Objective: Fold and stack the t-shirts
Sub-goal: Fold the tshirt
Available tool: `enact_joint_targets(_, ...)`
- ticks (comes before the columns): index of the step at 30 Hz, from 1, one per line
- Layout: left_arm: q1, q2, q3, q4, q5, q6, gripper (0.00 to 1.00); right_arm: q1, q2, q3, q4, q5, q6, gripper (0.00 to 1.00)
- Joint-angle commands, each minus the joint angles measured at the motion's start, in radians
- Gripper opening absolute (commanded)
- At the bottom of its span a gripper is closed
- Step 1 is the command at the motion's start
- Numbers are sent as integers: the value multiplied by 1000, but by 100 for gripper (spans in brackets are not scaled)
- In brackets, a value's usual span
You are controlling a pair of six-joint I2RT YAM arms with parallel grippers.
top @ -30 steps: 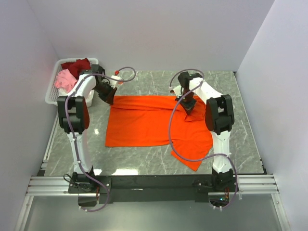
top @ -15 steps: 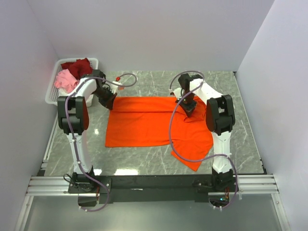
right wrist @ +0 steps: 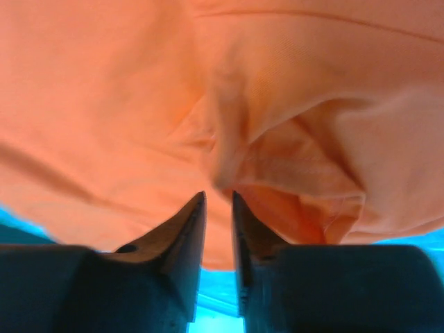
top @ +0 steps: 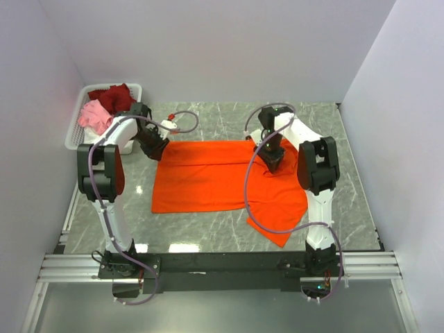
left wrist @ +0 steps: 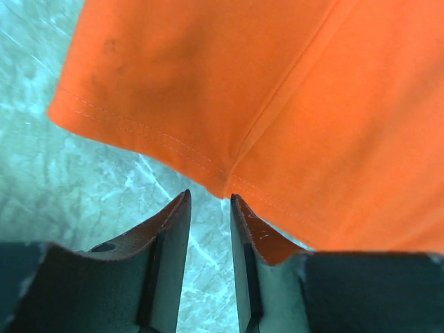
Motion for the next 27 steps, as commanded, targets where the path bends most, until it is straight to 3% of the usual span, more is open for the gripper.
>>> enact_joint_targets(1, -1, -81, 22, -18, 69, 60, 36, -44, -47, 147, -111, -94, -16, 32)
enact_joint_targets(4, -1, -50, 115, -12, 123, -34, 36, -134, -8, 277, -150, -175, 28, 36)
enact_joint_targets(7, -6, 26, 235, 22, 134, -201, 37, -194, 38, 398, -115, -104, 91, 34)
enact_joint_targets(10, -13, 141, 335, 39, 99, -400, 37, -202, 46, 354, 3, 8, 109, 29)
enact_joint_targets(12, -20, 175, 378, 31, 74, -434, 36, -205, 46, 320, 52, 58, 111, 27)
enact_joint_targets(22, -21, 200, 226, 123, -79, -556, 29, -233, 157, 259, 267, 291, 139, 24)
enact_joint_targets(27, -4, 273, 227, 142, -214, -583, 27, -249, 234, 301, 301, 411, 117, 23)
